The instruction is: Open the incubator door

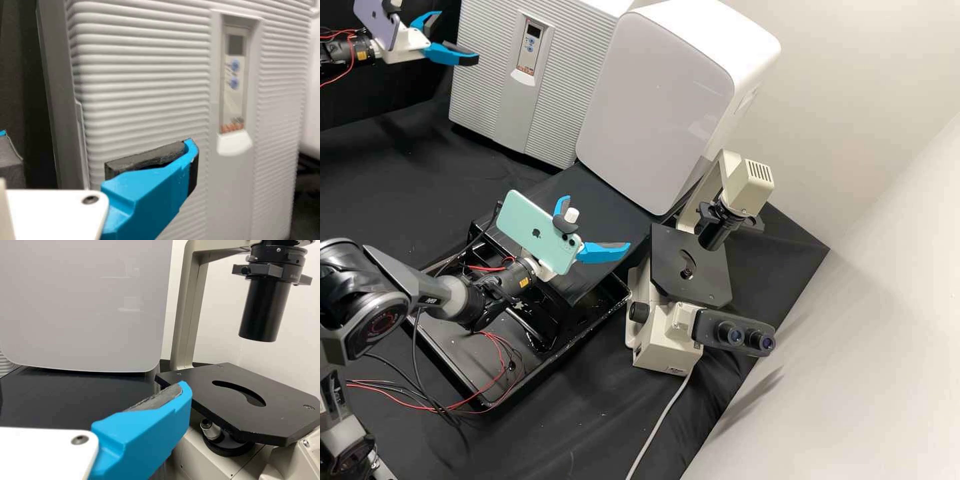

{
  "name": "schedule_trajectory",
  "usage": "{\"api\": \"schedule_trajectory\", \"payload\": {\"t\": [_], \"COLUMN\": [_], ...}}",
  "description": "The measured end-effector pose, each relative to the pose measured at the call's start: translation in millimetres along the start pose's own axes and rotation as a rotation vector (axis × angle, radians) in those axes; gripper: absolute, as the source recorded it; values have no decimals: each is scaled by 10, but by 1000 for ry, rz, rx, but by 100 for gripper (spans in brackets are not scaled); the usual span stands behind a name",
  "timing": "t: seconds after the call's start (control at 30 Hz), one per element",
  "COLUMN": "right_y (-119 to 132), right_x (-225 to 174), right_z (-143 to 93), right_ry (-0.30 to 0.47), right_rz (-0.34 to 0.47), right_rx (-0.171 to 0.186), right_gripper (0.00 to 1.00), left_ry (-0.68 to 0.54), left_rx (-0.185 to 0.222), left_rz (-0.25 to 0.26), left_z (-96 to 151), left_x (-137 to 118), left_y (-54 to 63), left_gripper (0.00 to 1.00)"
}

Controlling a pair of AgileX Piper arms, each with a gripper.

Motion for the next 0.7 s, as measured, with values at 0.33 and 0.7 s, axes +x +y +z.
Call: {"api": "schedule_trajectory", "payload": {"t": [0.33, 0.7], "right_y": [0, 0], "right_x": [0, 0], "right_z": [0, 0], "right_ry": [0, 0], "right_rz": [0, 0], "right_rx": [0, 0], "right_gripper": [100, 100], "left_ry": [-101, -187], "left_rx": [-72, -130], "left_rz": [8, -61], "left_z": [-60, -44], "left_x": [423, 636], "left_y": [136, 142], "left_gripper": [100, 100]}}
